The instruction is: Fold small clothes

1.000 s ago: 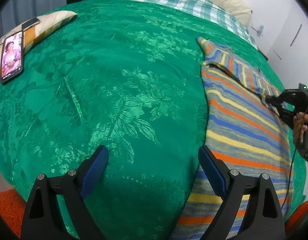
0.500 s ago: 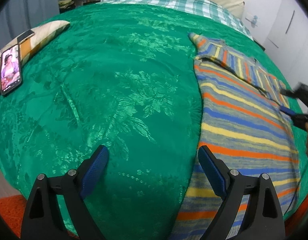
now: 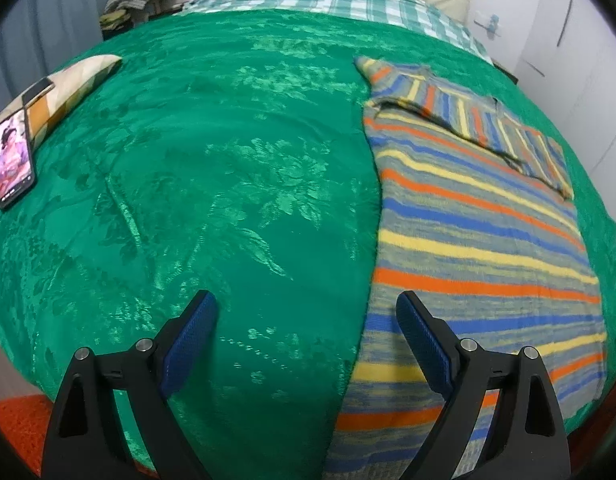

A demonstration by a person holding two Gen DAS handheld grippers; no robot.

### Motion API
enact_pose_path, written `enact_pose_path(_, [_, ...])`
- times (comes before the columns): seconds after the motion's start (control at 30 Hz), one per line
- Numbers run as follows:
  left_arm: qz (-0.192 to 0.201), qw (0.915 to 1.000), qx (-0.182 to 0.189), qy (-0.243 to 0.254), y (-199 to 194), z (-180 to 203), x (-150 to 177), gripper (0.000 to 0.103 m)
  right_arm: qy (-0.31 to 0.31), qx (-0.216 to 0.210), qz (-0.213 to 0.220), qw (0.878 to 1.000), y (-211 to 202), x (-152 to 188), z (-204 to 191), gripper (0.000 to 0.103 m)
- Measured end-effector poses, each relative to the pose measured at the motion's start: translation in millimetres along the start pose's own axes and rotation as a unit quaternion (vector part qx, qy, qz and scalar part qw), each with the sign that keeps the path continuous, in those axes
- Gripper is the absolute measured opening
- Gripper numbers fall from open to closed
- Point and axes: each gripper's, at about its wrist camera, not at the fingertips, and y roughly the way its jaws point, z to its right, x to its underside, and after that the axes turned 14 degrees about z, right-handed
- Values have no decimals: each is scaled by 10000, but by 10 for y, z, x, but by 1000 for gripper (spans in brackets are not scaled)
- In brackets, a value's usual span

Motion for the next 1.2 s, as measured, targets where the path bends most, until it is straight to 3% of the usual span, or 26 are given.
enact_pose_path(0.17, [15, 9998, -102, 174, -26, 43, 27, 93, -95, 79, 233, 9997, -31, -96, 4, 68])
enact_pose_path(0.3, [-100, 9999, -136, -2, -61, -62, 50, 93, -189, -102, 146, 9997, -38, -56, -60, 68])
enact_pose_path(0.43, [-427, 9977, 266, -445, -167, -242, 117, 92, -93, -269, 207, 9994, -95, -102, -115, 68])
enact_pose_path(0.5, [-525, 9971, 370, -402, -205, -226, 165, 92, 45, -366, 132, 9992, -164, -158, -65, 68])
enact_pose_path(0.6, [-708, 9967, 395, 24, -218, -82, 252, 92, 144, -508, -327, 9981, -191, -161, -14, 68])
enact_pose_path(0.77, [-1102, 9884, 578, 871, -276, 260, 488, 92, -304, -766, -1777, 9806, -162, 158, -92, 68])
enact_pose_path(0.83, [-1188, 9837, 544, 1237, -285, 386, 585, 83, -565, -674, -2202, 9715, -125, 321, -132, 68])
enact_pose_path(0.87, [-1167, 9824, 554, 1351, -301, 434, 598, 74, -622, -653, -2300, 9690, -100, 385, -139, 68])
enact_pose_path(0.93, [-1218, 9798, 712, 1417, -336, 504, 602, 48, -584, -698, -2507, 9638, -8, 504, -141, 67])
enact_pose_path(0.97, [-1243, 9793, 751, 1407, -352, 517, 605, 27, -524, -712, -2581, 9621, 34, 542, -134, 62])
enact_pose_path(1.0, [-1271, 9790, 791, 1381, -366, 522, 613, 6, -499, -747, -2620, 9609, 74, 580, -138, 45])
enact_pose_path(1.03, [-1297, 9791, 831, 1330, -382, 521, 620, 6, -525, -780, -2644, 9598, 90, 589, -151, 31])
enact_pose_path(1.07, [-1298, 9796, 839, 1280, -388, 510, 607, 6, -524, -849, -2711, 9574, 97, 584, -166, 5])
enact_pose_path(1.2, [-1382, 9815, 1231, 492, -492, 314, 408, 5, -385, -1093, -2743, 9546, 67, 471, -171, 5])
